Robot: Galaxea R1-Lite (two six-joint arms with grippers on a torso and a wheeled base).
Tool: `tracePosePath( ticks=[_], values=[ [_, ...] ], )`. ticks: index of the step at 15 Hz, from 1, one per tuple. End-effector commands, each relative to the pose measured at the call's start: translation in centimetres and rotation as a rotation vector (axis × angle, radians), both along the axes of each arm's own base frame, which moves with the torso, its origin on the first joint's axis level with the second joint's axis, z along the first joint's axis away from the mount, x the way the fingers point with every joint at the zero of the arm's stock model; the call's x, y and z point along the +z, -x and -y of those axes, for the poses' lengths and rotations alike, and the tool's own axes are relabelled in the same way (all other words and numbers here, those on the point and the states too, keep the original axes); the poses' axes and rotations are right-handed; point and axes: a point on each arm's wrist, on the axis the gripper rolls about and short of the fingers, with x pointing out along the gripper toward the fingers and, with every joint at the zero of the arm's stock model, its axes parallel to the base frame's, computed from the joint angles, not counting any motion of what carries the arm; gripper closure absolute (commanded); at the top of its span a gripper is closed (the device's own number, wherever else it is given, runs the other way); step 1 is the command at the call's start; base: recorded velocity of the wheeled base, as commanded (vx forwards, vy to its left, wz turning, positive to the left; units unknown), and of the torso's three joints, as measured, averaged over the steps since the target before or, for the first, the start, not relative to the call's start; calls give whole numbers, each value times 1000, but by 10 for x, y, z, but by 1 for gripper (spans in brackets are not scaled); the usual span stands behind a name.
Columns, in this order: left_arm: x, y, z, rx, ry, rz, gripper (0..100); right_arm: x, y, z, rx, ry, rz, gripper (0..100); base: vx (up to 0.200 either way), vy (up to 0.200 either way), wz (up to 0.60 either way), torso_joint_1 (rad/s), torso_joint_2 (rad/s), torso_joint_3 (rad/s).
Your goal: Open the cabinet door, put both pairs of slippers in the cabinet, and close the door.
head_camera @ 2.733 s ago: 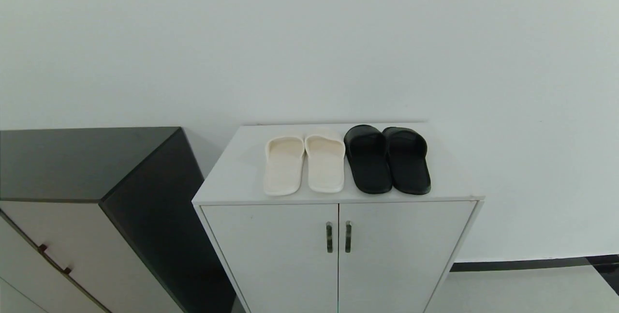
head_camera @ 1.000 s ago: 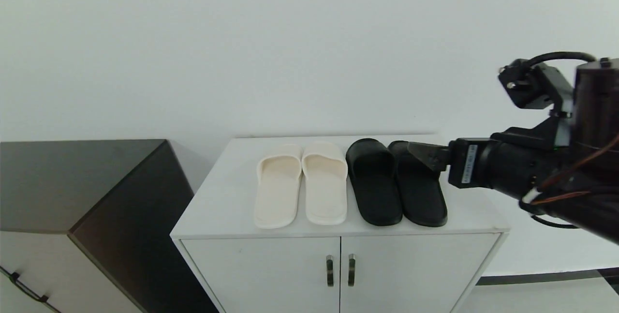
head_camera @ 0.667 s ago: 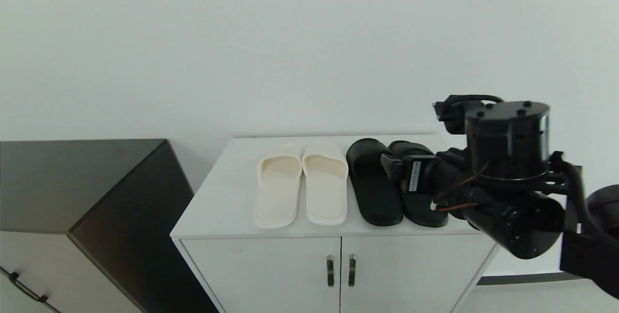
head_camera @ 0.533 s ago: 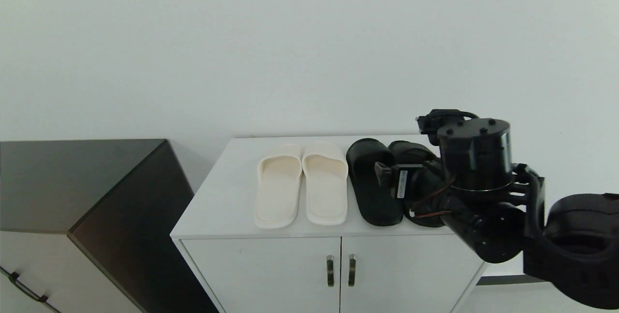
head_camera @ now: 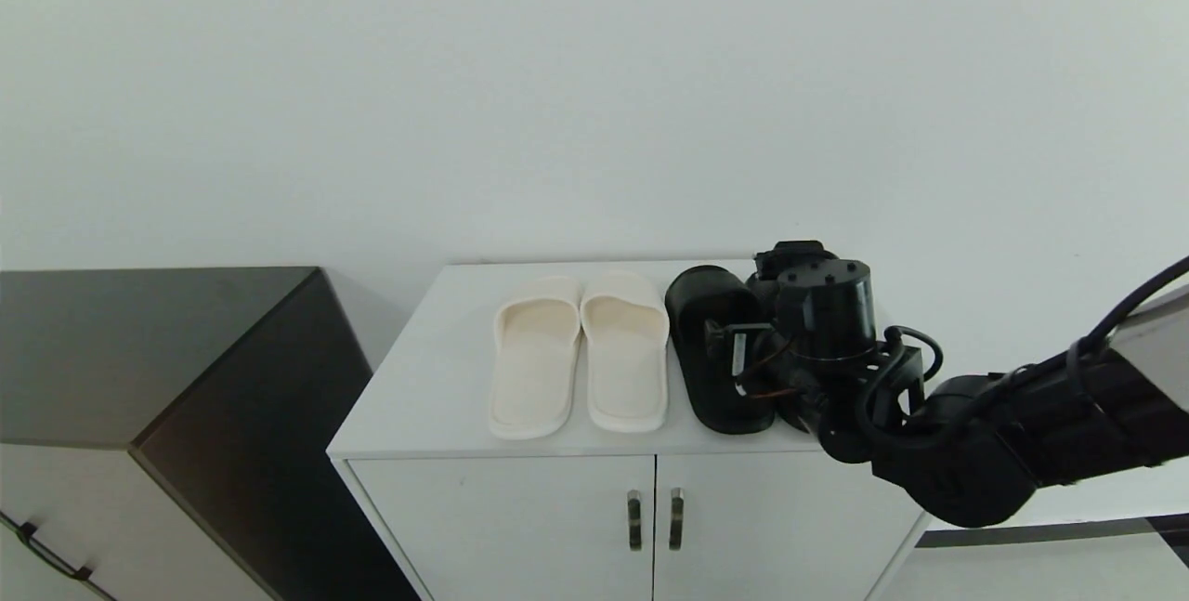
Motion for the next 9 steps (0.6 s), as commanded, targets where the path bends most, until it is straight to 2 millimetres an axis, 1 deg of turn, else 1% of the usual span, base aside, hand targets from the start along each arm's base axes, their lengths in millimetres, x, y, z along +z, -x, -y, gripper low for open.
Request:
tracePosePath(
  ticks=[1,6,7,9],
  values=[
    [0,0,0,1,0,-1,100,-9,-23,0,-11,13,21,0,0,0,0,0,0,0],
    [0,0,0,1,0,-1,100,-12,-52,-6,-22,3,52,0,0,0,0,0,0,0],
    [0,0,0,1,0,-1,100,-13,-57,-5,-28,11,56,100,0,0,0,0,0,0],
    [0,0,0,1,0,-1,100,-9,-61,-7,-28,8,73,100,0,0,0,0,0,0]
  ],
)
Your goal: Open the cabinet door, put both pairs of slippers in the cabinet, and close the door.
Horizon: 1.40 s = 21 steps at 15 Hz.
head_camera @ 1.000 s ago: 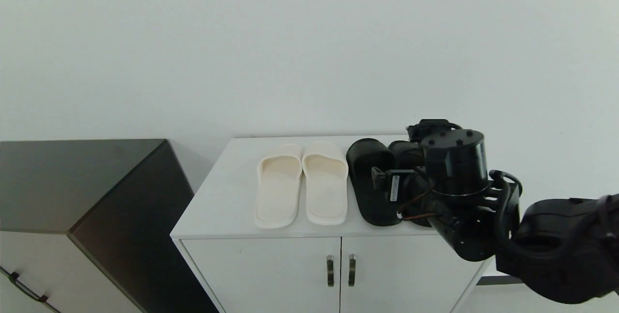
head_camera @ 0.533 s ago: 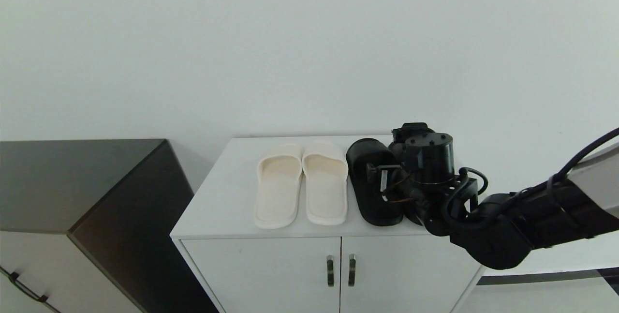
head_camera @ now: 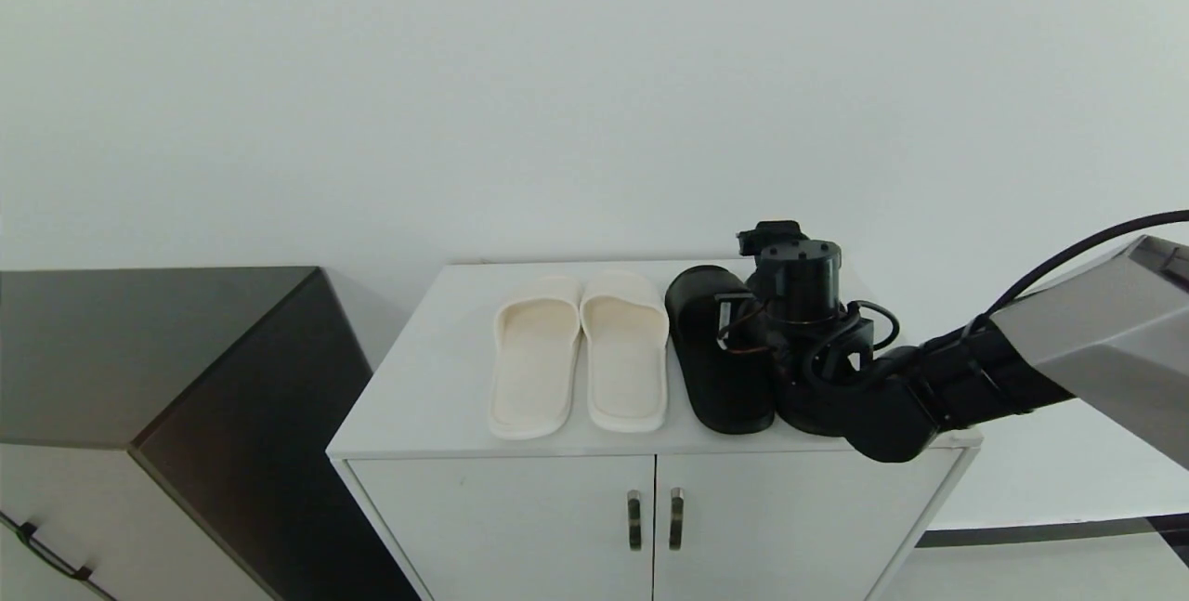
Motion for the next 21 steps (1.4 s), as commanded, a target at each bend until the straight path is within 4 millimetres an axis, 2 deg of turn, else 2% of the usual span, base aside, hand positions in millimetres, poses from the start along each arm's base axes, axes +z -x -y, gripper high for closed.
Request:
tracePosePath(
  ticks=[1,3,7,9,10,11,12,17,19,21],
  values=[
    [0,0,0,-1,0,-1,100,-1,-4,-2,-2,2,4,100,0,0,0,0,0,0],
    [0,0,0,-1,0,-1,100,3,-3,-1,-2,6,12,100,0,0,0,0,0,0],
    [0,0,0,1,0,-1,100,30,15,12,-2,20,50,100,0,0,0,0,0,0],
    [0,0,0,-1,0,-1,100,50,39,23,19,24,72,100,0,0,0,0,0,0],
    [0,0,0,1,0,-1,100,57,59,25,62,30,76,100,0,0,0,0,0,0],
    [0,0,0,1,0,-1,100,59,69,25,92,28,76,100,0,0,0,0,0,0],
    [0,0,0,1,0,-1,100,61,100,27,183,34,58,100,0,0,0,0,0,0],
    [0,0,0,1,2,-1,100,64,184,48,490,61,-41,100,0,0,0,0,0,0],
    [0,0,0,1,2,-1,100,65,205,57,560,59,-85,100,0,0,0,0,0,0],
    [0,0,0,-1,2,-1,100,66,212,57,596,55,-105,100,0,0,0,0,0,0]
  ],
)
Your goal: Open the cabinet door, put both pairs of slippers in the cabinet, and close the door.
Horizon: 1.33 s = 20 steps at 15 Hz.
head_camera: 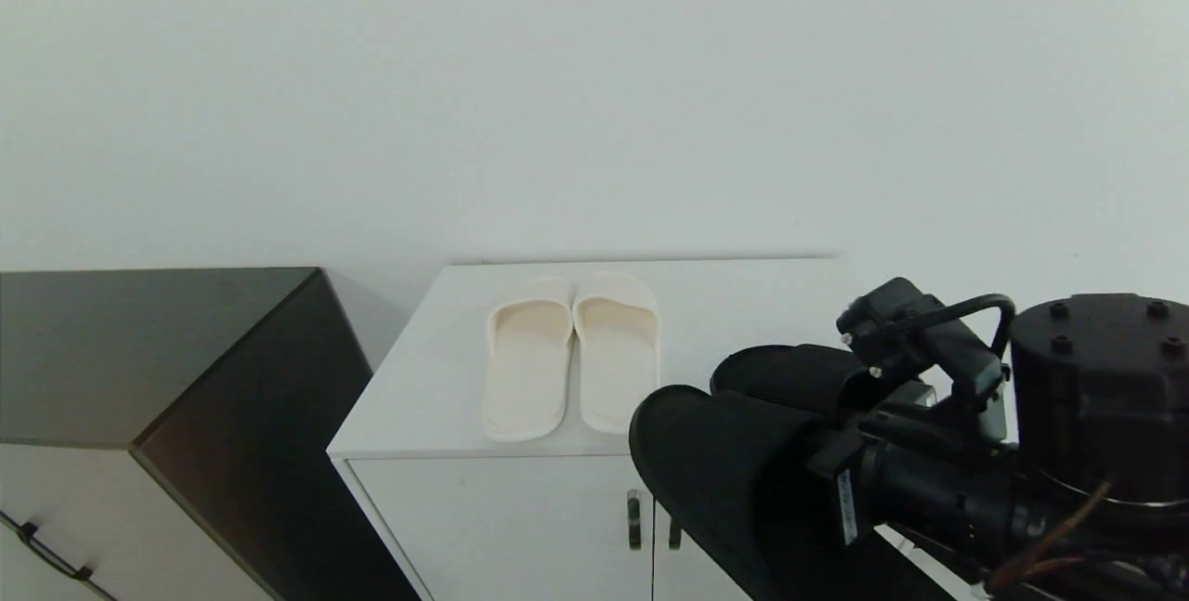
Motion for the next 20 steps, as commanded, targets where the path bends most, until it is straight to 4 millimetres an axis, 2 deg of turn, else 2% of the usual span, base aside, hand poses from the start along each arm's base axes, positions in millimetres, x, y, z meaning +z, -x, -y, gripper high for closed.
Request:
tracePosePath(
  ticks=[1,8,16,20],
  values=[
    [0,0,0,0,0,-1,100,12,13,9,24,-41,29,100,0,0,0,0,0,0],
    [0,0,0,2,0,-1,100,3,16,12,28,-18,12,100,-200,0,0,0,3,0],
    [0,0,0,2,0,-1,100,-3,20,16,76,-5,-6,100,0,0,0,0,0,0],
    [0,0,0,0,2,-1,100,-6,21,17,81,15,-2,100,0,-200,0,0,5,6]
  ],
)
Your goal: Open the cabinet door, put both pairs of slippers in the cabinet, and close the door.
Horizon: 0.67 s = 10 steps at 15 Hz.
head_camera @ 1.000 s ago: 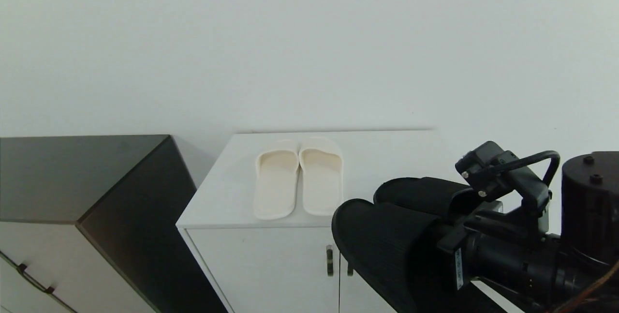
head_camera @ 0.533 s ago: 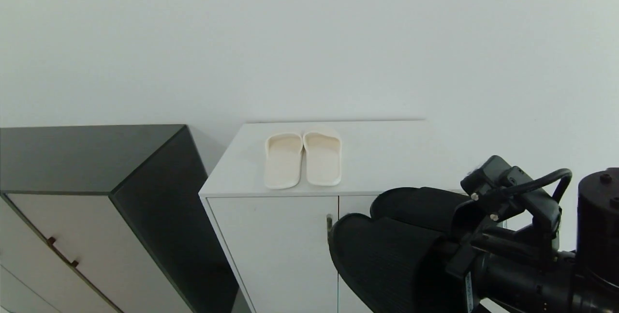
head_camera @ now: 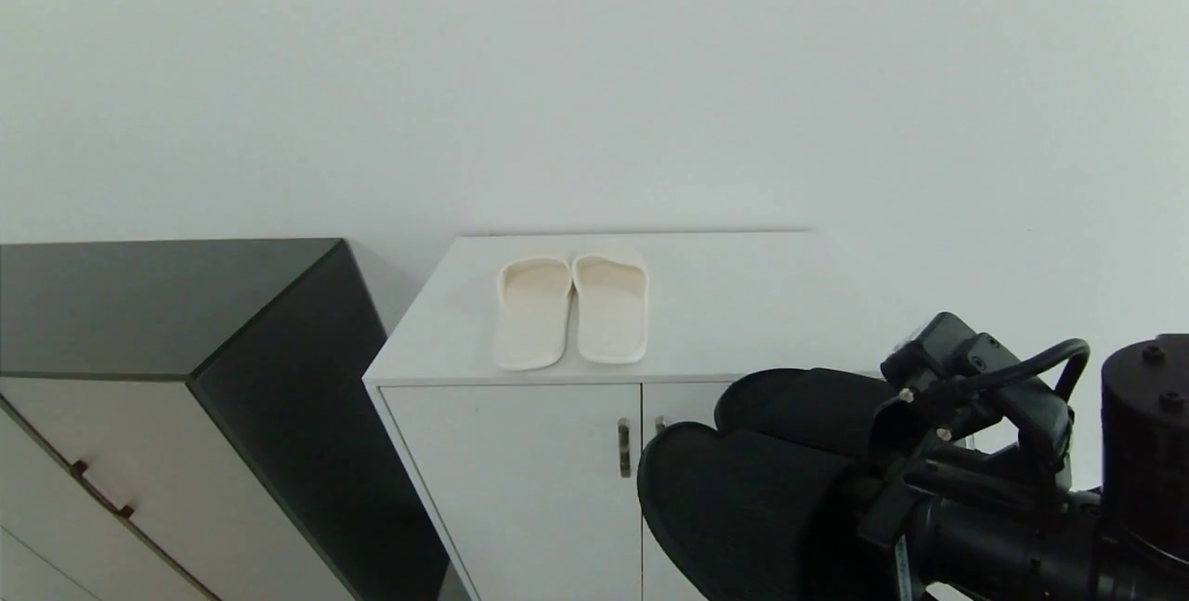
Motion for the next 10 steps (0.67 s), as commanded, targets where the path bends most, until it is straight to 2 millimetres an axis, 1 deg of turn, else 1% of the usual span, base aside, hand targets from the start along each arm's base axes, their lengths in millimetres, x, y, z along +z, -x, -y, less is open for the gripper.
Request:
tracePosePath(
  ticks=[1,10],
  values=[
    [0,0,0,1,1,0,100,-1,0,0,0,3,1,100,0,0,0,0,0,0],
    [0,0,0,1,2,0,100,-1,1,1,2,6,0,100,0,0,0,0,0,0]
  ],
)
